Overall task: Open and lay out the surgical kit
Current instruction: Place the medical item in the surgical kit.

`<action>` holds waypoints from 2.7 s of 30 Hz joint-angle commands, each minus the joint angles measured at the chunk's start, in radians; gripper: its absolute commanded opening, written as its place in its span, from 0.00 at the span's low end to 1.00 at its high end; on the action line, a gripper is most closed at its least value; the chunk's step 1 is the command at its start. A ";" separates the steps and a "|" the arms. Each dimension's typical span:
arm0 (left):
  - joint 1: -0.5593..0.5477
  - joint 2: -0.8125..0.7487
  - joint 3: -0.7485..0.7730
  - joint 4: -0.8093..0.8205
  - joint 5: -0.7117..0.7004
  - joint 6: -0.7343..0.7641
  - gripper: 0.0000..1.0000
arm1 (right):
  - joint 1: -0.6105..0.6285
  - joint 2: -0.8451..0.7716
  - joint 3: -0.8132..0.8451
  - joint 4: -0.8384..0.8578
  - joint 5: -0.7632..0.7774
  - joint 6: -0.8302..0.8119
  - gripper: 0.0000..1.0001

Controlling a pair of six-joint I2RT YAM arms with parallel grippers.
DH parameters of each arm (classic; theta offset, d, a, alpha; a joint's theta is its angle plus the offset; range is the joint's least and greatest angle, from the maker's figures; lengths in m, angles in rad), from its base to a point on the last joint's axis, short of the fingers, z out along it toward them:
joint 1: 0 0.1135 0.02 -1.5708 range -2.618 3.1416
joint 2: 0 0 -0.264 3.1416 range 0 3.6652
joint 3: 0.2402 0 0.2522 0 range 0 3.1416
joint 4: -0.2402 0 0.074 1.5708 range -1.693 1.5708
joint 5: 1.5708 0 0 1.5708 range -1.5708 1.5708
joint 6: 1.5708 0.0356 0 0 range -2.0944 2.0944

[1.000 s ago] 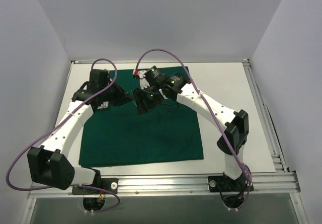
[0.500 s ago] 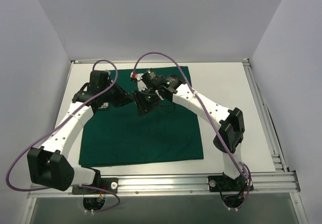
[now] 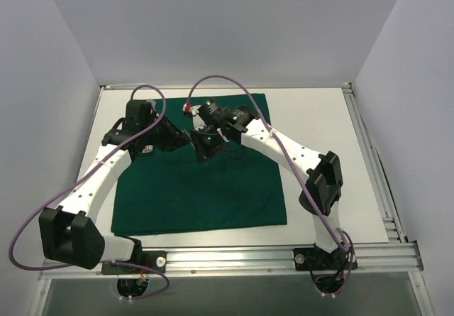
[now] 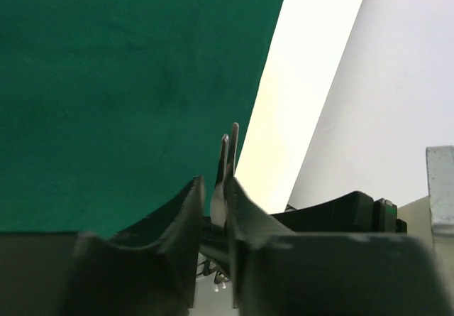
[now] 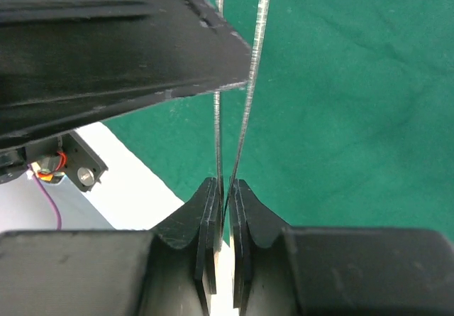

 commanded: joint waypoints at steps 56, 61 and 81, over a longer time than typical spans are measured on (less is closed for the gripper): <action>0.169 -0.036 0.082 -0.282 -0.191 0.390 0.35 | 0.028 -0.102 -0.505 0.175 0.199 0.203 0.00; 0.172 -0.027 0.073 -0.264 -0.182 0.379 0.35 | 0.017 -0.268 -0.684 0.190 0.250 0.293 0.00; 0.176 -0.004 0.064 -0.247 -0.145 0.357 0.35 | 0.012 -0.636 -1.062 0.192 0.420 0.436 0.00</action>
